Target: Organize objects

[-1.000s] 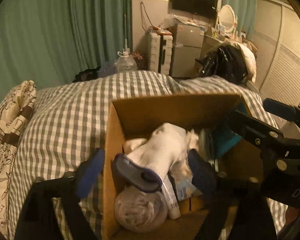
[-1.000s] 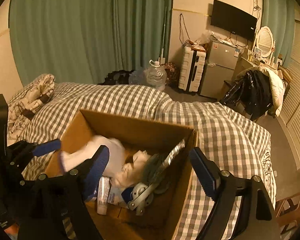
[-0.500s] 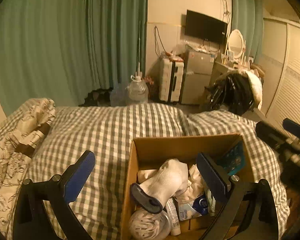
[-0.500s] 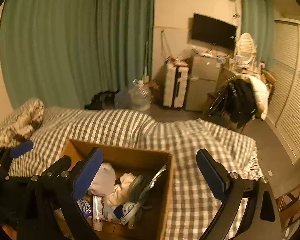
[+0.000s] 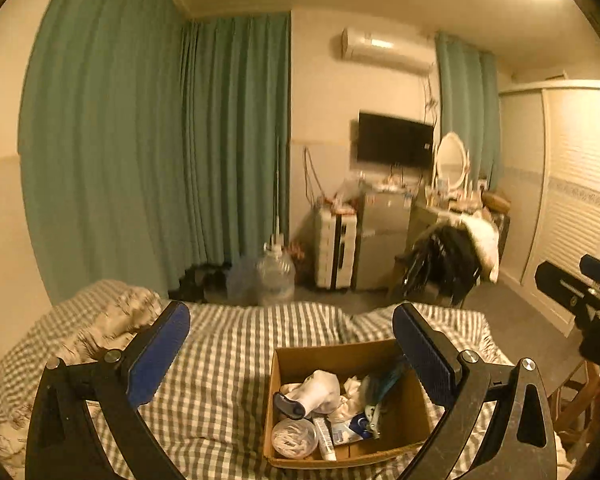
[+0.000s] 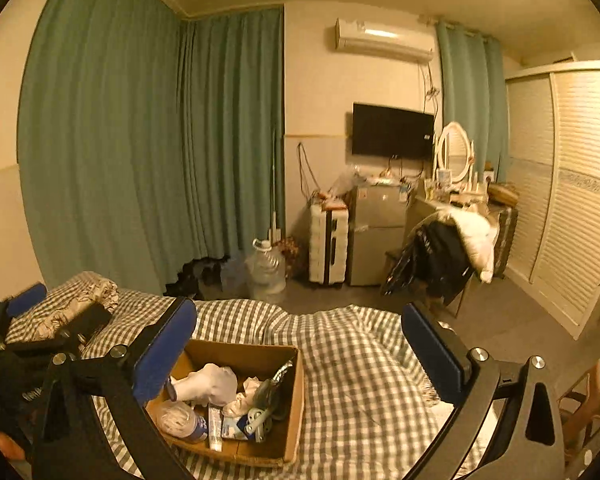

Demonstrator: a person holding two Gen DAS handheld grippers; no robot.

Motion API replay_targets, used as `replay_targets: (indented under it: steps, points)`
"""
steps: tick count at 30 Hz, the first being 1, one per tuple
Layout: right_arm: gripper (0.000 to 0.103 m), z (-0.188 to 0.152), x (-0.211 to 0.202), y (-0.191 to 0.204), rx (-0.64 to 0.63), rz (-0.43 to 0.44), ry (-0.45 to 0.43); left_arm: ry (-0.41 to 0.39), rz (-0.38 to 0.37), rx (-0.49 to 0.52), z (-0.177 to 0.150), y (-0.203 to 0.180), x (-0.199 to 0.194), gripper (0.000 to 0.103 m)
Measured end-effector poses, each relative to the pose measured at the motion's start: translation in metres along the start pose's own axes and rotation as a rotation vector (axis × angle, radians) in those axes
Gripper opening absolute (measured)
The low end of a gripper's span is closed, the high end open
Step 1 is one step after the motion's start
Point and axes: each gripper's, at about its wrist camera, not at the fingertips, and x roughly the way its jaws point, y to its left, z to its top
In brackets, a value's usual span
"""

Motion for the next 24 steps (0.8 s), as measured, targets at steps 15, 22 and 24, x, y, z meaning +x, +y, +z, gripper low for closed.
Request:
replay_targets:
  steps: [15,22,24]
  points:
    - [0.103,-0.074,-0.117,-0.003,0.016,-0.023,-0.104,-0.062,0.047,-0.045,-0.078,0.013,-0.095,0.103]
    - [0.103,-0.131,-0.104,-0.001,0.021,-0.045,-0.056,-0.024,0.061,-0.086,-0.125,0.024,-0.096,0.103]
    - [0.103,-0.138,-0.099,-0.002,0.019,-0.058,-0.044,-0.006,0.062,-0.086,-0.131,0.024,-0.096,0.103]
